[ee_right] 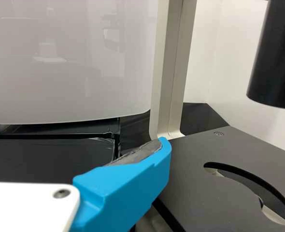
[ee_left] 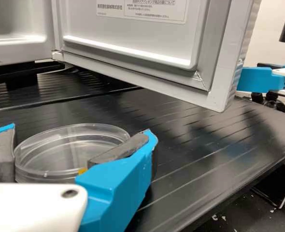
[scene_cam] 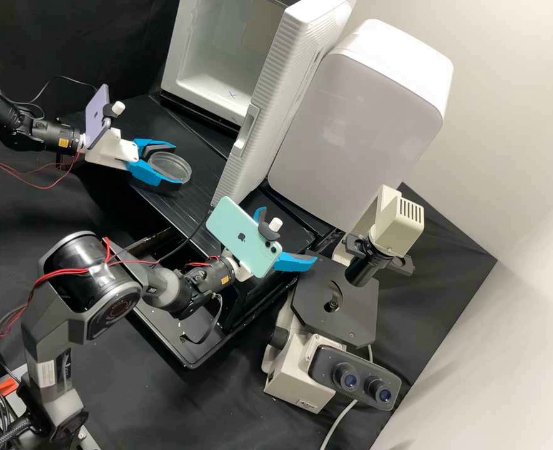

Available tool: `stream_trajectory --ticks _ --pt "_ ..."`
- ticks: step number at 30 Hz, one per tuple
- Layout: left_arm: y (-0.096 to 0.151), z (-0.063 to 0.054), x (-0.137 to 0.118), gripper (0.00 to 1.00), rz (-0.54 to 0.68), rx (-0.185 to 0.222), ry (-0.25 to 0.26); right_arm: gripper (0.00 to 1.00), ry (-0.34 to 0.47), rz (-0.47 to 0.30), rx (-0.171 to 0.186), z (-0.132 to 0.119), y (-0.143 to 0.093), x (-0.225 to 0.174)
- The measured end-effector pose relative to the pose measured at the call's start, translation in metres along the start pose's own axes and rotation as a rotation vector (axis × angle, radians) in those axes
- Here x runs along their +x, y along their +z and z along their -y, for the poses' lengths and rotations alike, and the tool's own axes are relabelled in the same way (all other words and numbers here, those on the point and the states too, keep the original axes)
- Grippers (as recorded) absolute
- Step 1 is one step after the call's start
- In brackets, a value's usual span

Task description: Take the petri dish out of the incubator

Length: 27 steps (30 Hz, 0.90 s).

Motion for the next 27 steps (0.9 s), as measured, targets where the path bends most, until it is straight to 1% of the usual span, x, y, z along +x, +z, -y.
stream_trajectory --ticks 2,3,8,14,24,27 --pt "0.0001 -0.0002 -0.0001 0.00 0.000 0.000 0.001 1.00 0.000 0.000 0.000 0.0000 0.0000 0.0000" --pt "0.0001 -0.0002 -0.0001 1.00 0.000 0.000 0.001 1.00 0.000 0.000 0.000 0.0000 0.0000 0.0000" --pt "0.0000 -0.0008 0.0004 1.00 -0.002 0.001 0.000 1.00 0.000 0.000 0.000 0.0000 0.0000 0.0000" --pt "-0.0005 0.0006 0.0008 1.00 -0.012 0.002 -0.020 1.00 0.000 0.000 0.000 0.0000 0.0000 0.0000" --pt "0.0014 0.0012 0.0011 1.00 -0.007 0.003 -0.022 1.00 0.000 0.000 0.000 0.0000 0.0000 0.0000" --pt "0.0021 0.0014 0.0012 1.00 -0.004 0.018 -0.023 1.00 0.000 0.000 0.000 0.0000 0.0000 0.0000"
